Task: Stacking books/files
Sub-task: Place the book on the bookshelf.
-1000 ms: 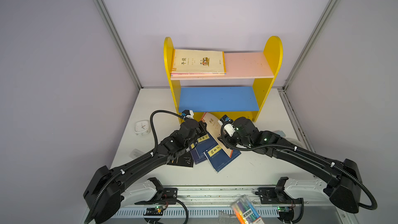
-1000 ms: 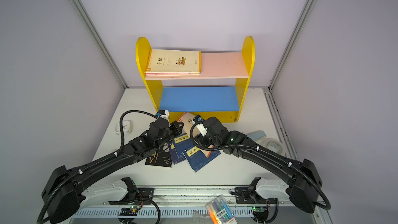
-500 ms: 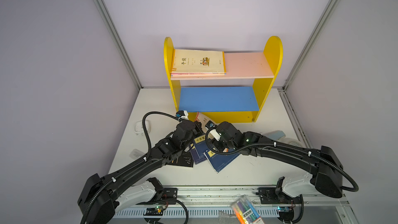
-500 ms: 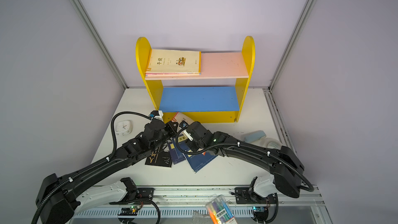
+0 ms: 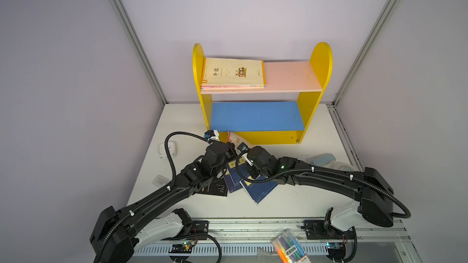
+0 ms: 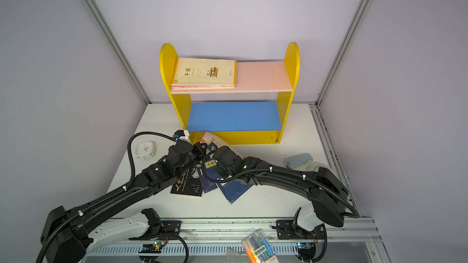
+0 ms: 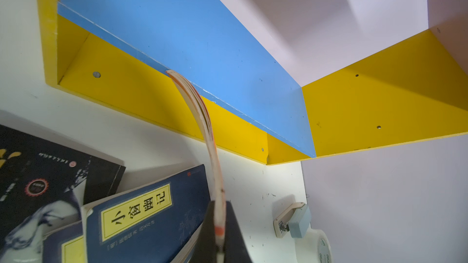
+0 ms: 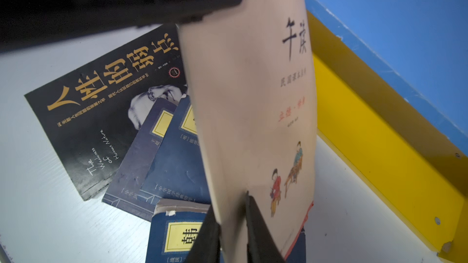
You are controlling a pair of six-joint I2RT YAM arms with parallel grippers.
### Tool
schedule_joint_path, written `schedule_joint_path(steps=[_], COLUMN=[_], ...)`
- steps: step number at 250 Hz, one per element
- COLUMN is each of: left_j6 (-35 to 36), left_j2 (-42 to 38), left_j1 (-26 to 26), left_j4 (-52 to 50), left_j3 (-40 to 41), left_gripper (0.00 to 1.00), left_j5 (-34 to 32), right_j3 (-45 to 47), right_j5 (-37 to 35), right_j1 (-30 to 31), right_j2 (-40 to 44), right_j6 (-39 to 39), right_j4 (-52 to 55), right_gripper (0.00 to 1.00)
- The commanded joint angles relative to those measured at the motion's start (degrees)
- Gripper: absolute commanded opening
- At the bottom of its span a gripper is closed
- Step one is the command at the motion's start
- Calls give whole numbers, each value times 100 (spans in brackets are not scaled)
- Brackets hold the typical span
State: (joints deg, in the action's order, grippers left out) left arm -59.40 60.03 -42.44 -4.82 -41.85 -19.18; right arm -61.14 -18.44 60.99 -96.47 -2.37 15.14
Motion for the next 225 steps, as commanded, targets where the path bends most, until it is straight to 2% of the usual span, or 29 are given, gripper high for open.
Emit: schedule_joint_path(steps=[1, 7, 15, 26, 41, 57, 80, 145, 188, 225], left_j6=[95, 94, 104, 125, 163, 200, 385, 652, 872, 1056], left_j2=[-66, -85, -110, -141, -205, -278, -455, -1445, -2338, -2705], left_j1=[16, 23, 41, 60, 109, 189, 360, 1059, 1440, 1602], left_j4=[23, 31, 58, 86, 98, 58, -111, -1012, -1783, -2241], left_j3=[54, 83, 113, 154, 194, 232, 260, 703, 881, 831], left_gripper=[0, 2, 9, 29, 46, 72, 97, 98, 97, 98], left_j5=[-155, -156, -155, -135, -95, -31, 37, 88, 17, -47], right_j3=[-29, -32, -41, -45, -65, -121, -322, -882, -1224, -1460], right_j5=[-395, -407, -405, -416, -409, -439, -327, 191, 536, 939], right_j1=[-13, -8, -10, -13, -16, -18, -68, -403, -657, -769], right_j2=[39, 56, 76, 97, 111, 102, 94, 461, 1126, 1737], right_j6=[-123, -103, -66, -21, 83, 244, 517, 1103, 1206, 1292], right_j4=[-160, -160, -160, -150, -139, -71, 196, 881, 1132, 1181], right_gripper=[14, 13, 11, 9, 7, 5, 1, 0, 0, 0])
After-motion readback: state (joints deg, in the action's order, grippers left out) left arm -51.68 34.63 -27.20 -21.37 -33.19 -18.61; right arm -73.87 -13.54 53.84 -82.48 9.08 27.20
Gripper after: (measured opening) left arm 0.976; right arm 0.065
